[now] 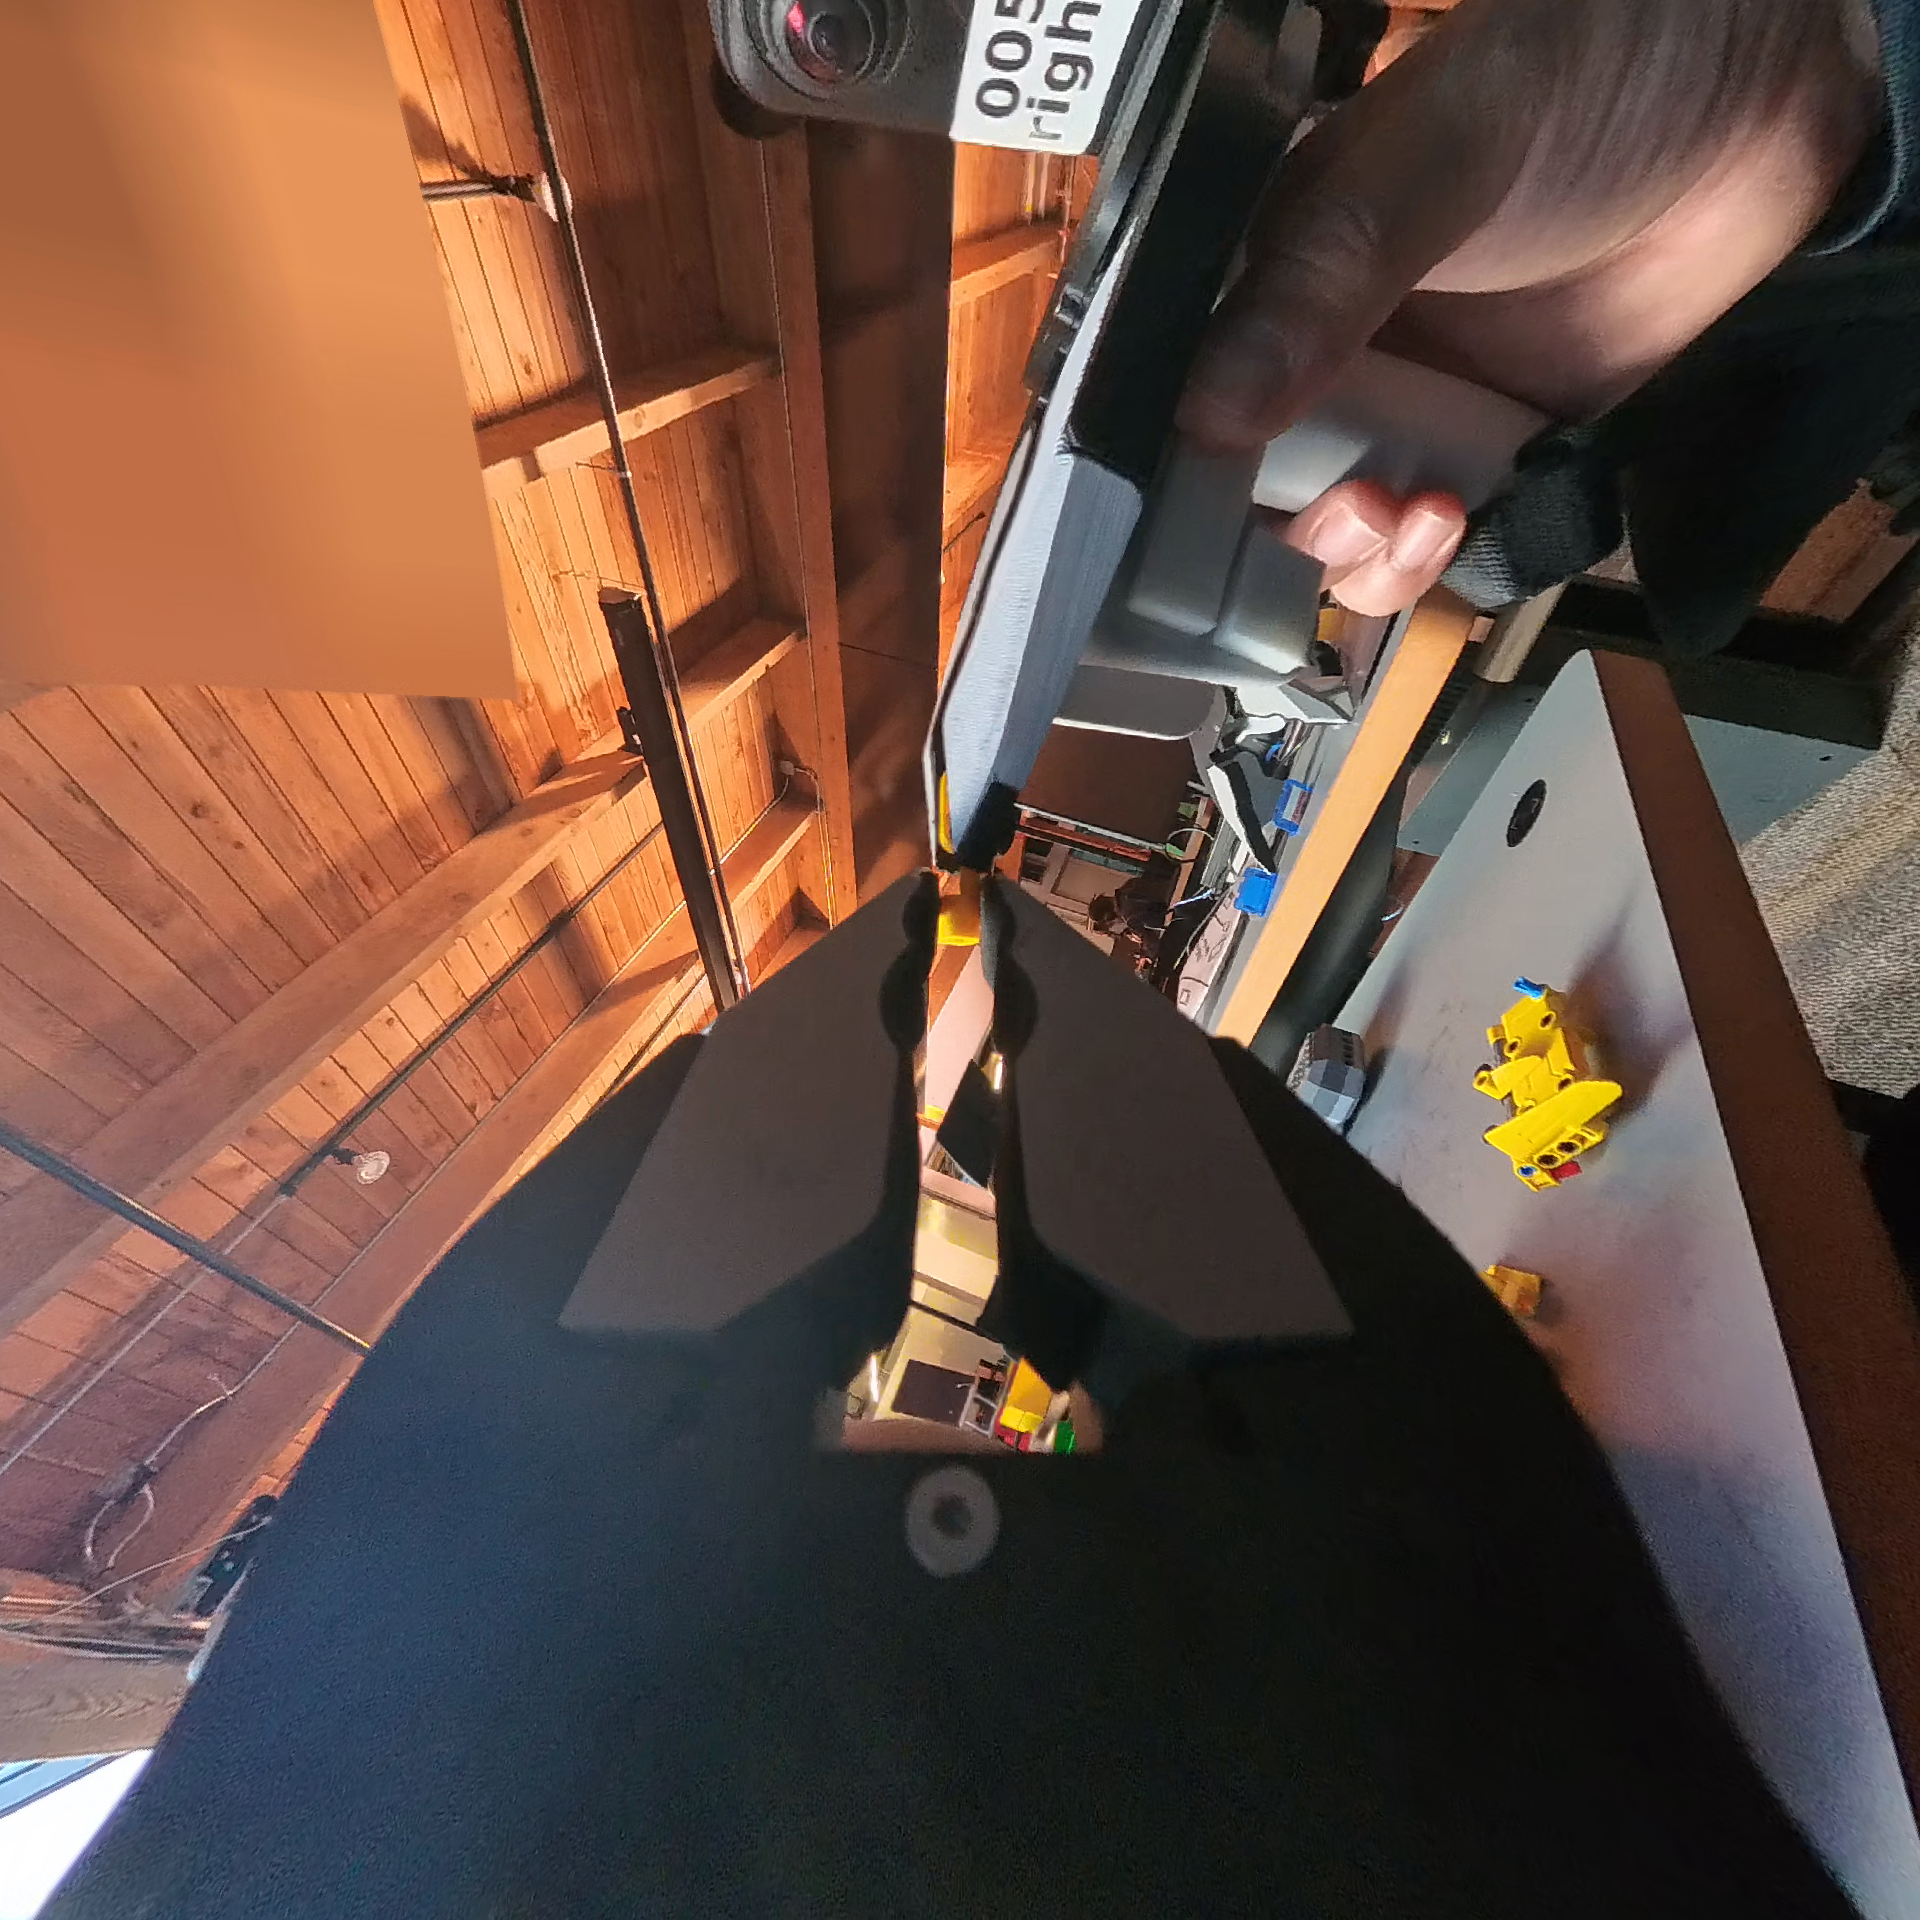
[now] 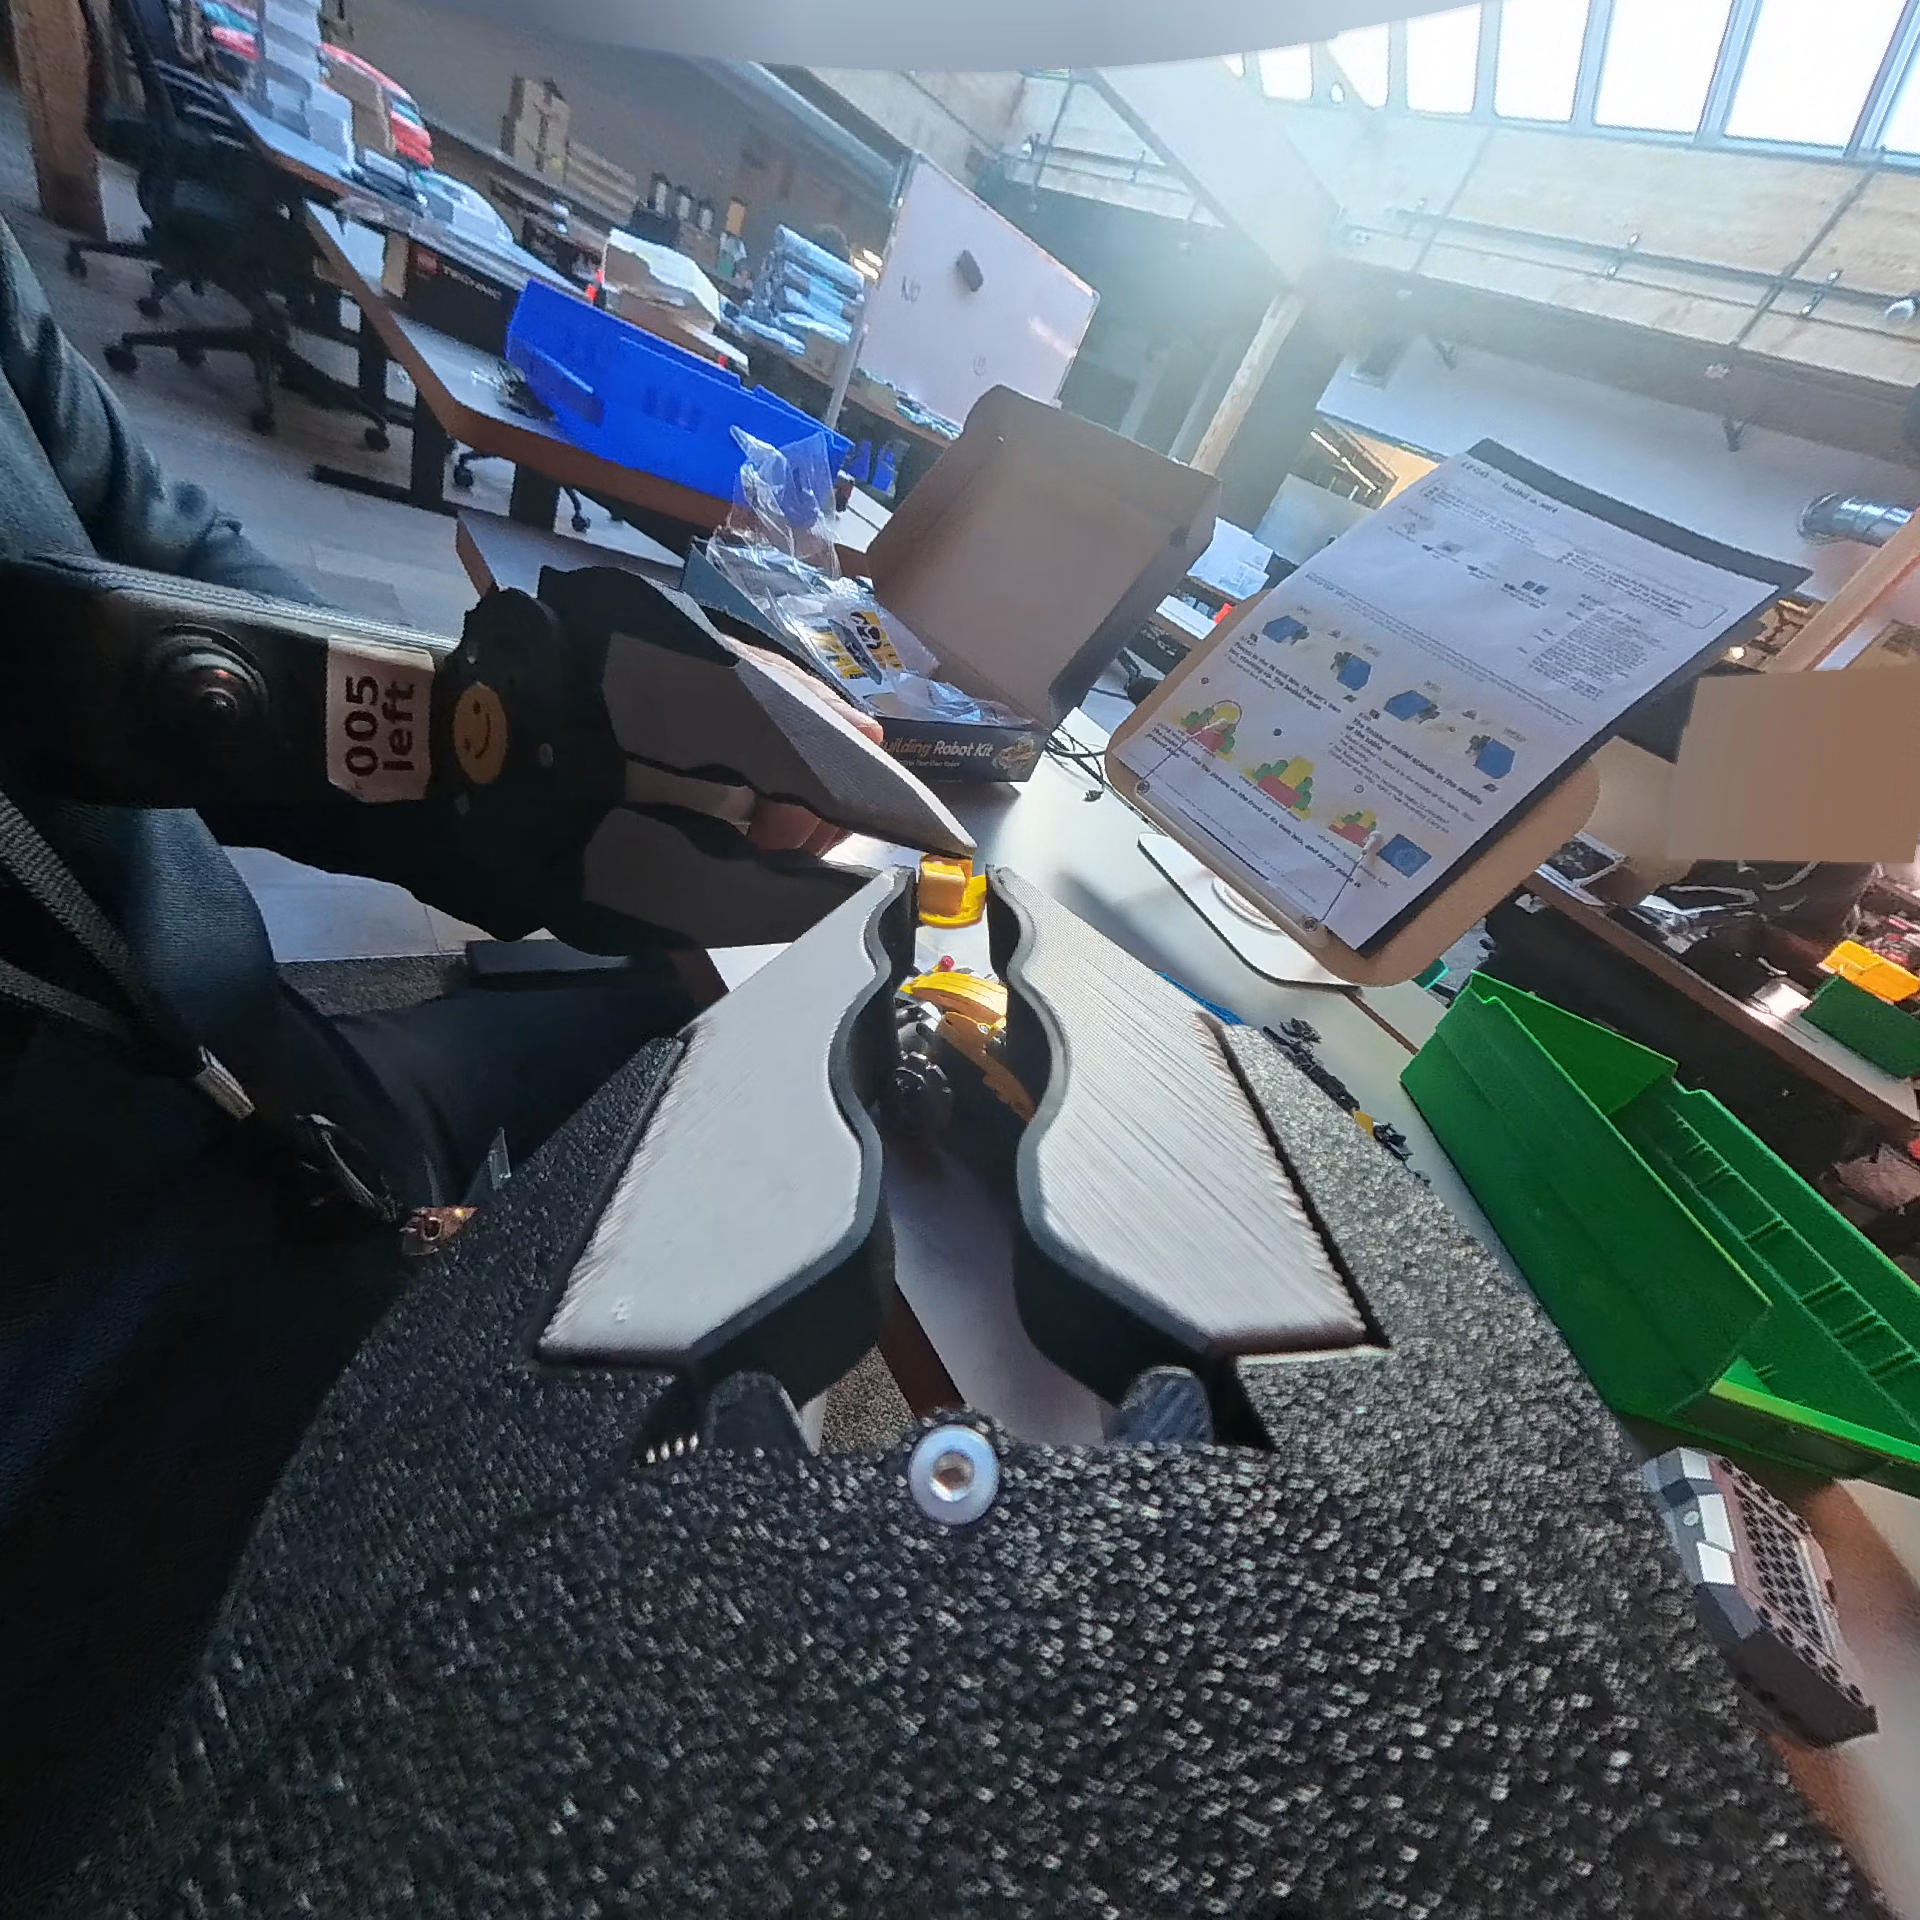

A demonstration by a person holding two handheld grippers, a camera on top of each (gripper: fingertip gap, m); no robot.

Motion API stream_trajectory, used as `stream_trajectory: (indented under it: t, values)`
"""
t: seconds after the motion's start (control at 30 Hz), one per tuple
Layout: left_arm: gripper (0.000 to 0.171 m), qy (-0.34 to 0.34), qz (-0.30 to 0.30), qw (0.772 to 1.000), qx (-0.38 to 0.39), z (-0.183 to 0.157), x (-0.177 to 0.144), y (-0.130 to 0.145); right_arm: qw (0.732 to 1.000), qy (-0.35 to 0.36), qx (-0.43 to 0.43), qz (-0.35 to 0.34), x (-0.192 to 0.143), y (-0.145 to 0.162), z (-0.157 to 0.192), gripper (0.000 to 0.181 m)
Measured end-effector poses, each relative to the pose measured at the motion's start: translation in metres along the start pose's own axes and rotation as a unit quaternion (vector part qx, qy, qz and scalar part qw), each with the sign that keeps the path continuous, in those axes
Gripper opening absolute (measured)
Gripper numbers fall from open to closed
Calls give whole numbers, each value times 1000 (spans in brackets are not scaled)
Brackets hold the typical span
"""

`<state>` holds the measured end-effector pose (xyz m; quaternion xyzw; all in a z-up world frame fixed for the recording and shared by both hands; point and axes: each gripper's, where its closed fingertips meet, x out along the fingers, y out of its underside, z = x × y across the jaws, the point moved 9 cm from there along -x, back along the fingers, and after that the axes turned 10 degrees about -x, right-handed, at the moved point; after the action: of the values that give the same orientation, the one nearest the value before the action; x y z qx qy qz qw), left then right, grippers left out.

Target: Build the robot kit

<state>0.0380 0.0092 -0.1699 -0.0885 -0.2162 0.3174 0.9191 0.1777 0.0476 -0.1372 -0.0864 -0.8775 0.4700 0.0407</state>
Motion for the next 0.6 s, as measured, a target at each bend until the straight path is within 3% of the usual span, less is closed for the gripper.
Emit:
stream_trajectory:
  t: [0.33,0.6]
  values:
    - [4,13,22,998,-57,-12,0,7,999,-14,42,12,2,14,-1,12]
    - [16,24,92,976,-194,-26,8,13,994,22,102,15,-9,35,-10,12]
